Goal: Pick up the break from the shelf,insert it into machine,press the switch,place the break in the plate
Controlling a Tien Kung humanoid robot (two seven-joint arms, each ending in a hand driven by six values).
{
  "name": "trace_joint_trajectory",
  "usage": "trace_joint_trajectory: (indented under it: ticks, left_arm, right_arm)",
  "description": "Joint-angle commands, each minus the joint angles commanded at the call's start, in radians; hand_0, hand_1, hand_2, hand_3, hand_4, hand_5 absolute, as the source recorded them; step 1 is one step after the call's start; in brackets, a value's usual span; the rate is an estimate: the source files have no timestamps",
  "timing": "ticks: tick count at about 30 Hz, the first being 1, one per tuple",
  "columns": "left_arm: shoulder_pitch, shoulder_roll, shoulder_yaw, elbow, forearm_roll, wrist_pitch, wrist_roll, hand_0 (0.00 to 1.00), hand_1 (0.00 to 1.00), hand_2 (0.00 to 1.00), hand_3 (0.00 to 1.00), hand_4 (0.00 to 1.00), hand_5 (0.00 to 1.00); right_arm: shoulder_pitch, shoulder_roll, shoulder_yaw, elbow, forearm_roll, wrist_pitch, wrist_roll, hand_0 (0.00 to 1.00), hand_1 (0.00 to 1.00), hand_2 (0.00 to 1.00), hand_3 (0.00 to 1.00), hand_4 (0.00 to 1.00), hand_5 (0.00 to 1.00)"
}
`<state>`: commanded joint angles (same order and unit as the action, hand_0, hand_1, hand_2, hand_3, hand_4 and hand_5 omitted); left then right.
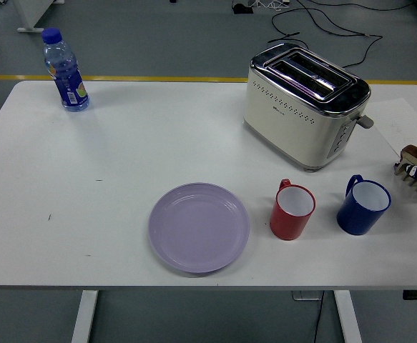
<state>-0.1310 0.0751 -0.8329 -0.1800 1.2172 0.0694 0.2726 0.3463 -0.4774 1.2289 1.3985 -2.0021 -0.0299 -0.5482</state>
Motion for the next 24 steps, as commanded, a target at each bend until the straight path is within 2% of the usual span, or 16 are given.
trace_joint_trajectory:
  ticks: [1, 2, 4, 6, 7, 12, 13, 15, 18, 19, 24]
  left_arm:
    - [0.0, 0.0, 0.0, 0.0, 0.0, 0.0, 0.0, 0.653, 0.585, 0.59, 0.602, 0.332, 0.95]
    - [0.0, 0.0, 0.0, 0.0, 0.0, 0.0, 0.0, 0.653, 0.585, 0.59, 0.602, 0.332, 0.95]
    - [-0.001, -0.001, -0.001, 0.0, 0.003, -0.001, 0.002, 0.653, 0.585, 0.59, 0.602, 0.332, 0.95]
    - [0.0, -0.001, -0.002, 0.0, 0.002, -0.001, 0.002, 0.653, 0.585, 0.59, 0.602, 0.332, 0.95]
    - [0.0, -0.001, -0.002, 0.0, 0.001, -0.001, 0.002, 0.653, 0.585, 0.59, 0.601, 0.331, 0.949]
    - [0.003, -0.002, -0.003, 0.0, 0.003, -0.002, 0.002, 0.653, 0.585, 0.59, 0.601, 0.331, 0.949]
    - [0.004, -0.003, -0.004, 0.0, 0.007, -0.003, 0.003, 0.653, 0.586, 0.59, 0.6, 0.33, 0.95]
    - [0.004, -0.004, -0.005, 0.0, 0.009, -0.003, 0.003, 0.653, 0.586, 0.59, 0.6, 0.33, 0.95]
    - [0.007, -0.004, -0.01, 0.0, 0.017, -0.004, 0.005, 0.653, 0.586, 0.59, 0.6, 0.33, 0.95]
    - [0.008, -0.005, -0.011, 0.0, 0.018, -0.005, 0.005, 0.653, 0.587, 0.591, 0.6, 0.33, 0.95]
    - [0.01, -0.005, -0.014, 0.0, 0.024, -0.005, 0.006, 0.653, 0.587, 0.591, 0.6, 0.33, 0.95]
  right_arm:
    - [0.0, 0.0, 0.0, -0.001, 0.0, 0.0, 0.0, 0.769, 0.739, 0.786, 0.834, 0.755, 0.147]
    - [0.004, 0.003, -0.004, -0.004, 0.0, -0.004, -0.003, 0.769, 0.739, 0.786, 0.834, 0.755, 0.147]
    - [0.026, 0.018, -0.03, -0.06, -0.005, -0.042, -0.022, 0.769, 0.739, 0.786, 0.834, 0.755, 0.147]
    - [0.033, 0.023, -0.038, -0.082, -0.019, -0.048, -0.031, 0.769, 0.739, 0.786, 0.834, 0.755, 0.147]
    - [0.035, 0.023, -0.039, -0.087, -0.024, -0.048, -0.034, 0.676, 0.661, 0.683, 0.75, 0.714, 0.12]
    - [0.047, 0.029, -0.06, -0.119, -0.028, -0.05, -0.041, 0.676, 0.661, 0.683, 0.75, 0.714, 0.12]
    - [0.05, 0.033, -0.067, -0.131, -0.033, -0.066, -0.045, 0.572, 0.571, 0.594, 0.676, 0.617, 0.06]
    - [0.052, 0.035, -0.069, -0.136, -0.036, -0.073, -0.047, 0.572, 0.571, 0.594, 0.676, 0.617, 0.06]
    - [0.056, 0.039, -0.079, -0.149, -0.042, -0.109, -0.044, 0.572, 0.571, 0.594, 0.676, 0.617, 0.06]
    - [0.057, 0.039, -0.081, -0.15, -0.042, -0.113, -0.043, 0.492, 0.51, 0.534, 0.606, 0.545, 0.015]
    - [0.059, 0.036, -0.095, -0.153, -0.05, -0.137, -0.039, 0.492, 0.51, 0.534, 0.606, 0.545, 0.015]
